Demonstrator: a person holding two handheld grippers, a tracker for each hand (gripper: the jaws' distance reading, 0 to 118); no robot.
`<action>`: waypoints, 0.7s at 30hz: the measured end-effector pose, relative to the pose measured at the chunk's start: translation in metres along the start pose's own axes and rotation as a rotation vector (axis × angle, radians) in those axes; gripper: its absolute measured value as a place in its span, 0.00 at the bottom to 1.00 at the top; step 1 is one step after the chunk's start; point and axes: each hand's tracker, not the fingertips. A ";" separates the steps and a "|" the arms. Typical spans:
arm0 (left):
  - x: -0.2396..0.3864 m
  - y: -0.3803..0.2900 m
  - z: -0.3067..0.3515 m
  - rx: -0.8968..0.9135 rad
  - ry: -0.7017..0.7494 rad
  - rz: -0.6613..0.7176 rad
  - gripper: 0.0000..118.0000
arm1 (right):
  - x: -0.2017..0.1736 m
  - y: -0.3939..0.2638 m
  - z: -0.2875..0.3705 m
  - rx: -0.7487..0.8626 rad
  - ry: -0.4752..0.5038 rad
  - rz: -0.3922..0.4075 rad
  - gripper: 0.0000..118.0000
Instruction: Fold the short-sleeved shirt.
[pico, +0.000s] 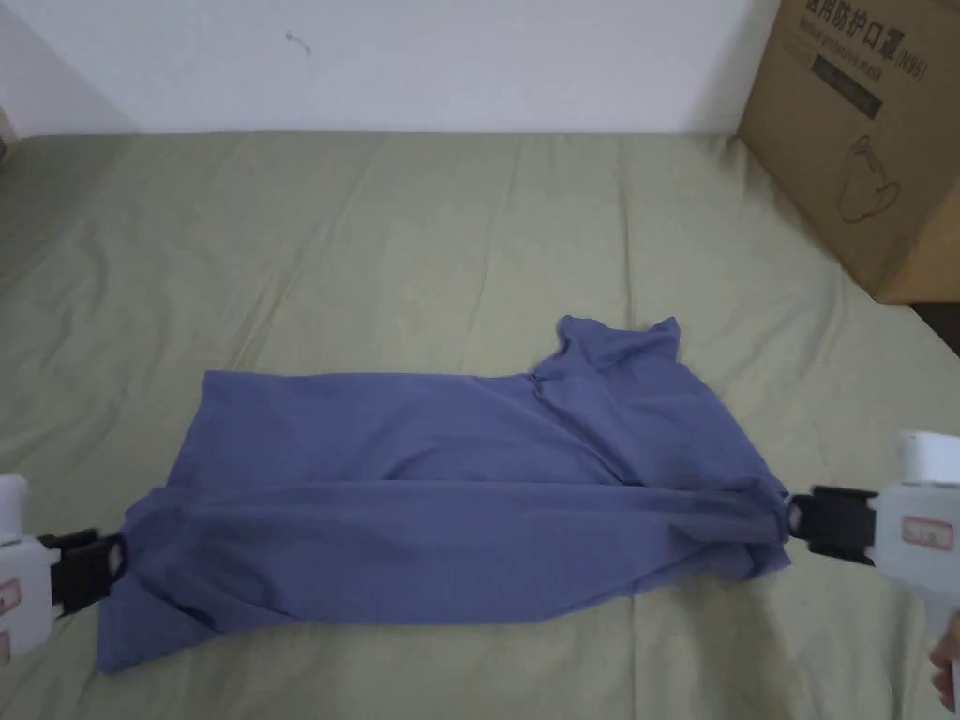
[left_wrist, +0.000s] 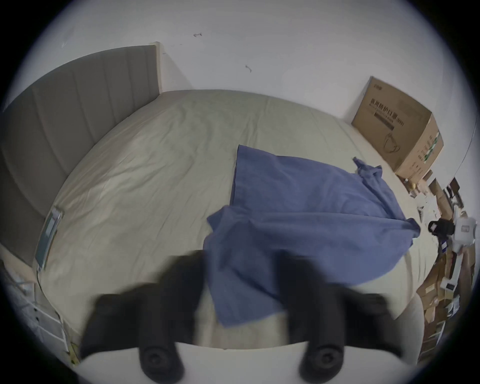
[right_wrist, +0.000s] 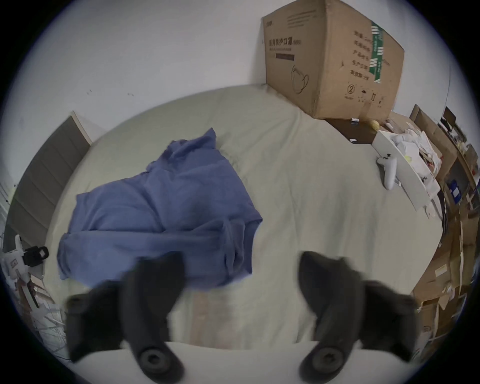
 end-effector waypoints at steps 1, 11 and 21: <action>0.002 -0.010 0.006 0.001 0.013 -0.010 0.03 | -0.001 -0.011 0.005 0.004 -0.022 -0.007 0.07; -0.004 -0.026 -0.005 -0.031 -0.001 0.059 0.40 | -0.008 -0.064 -0.004 -0.084 -0.017 -0.045 0.00; 0.014 -0.039 -0.080 -0.130 0.000 0.126 0.09 | -0.013 -0.044 -0.039 -0.020 -0.019 -0.057 0.40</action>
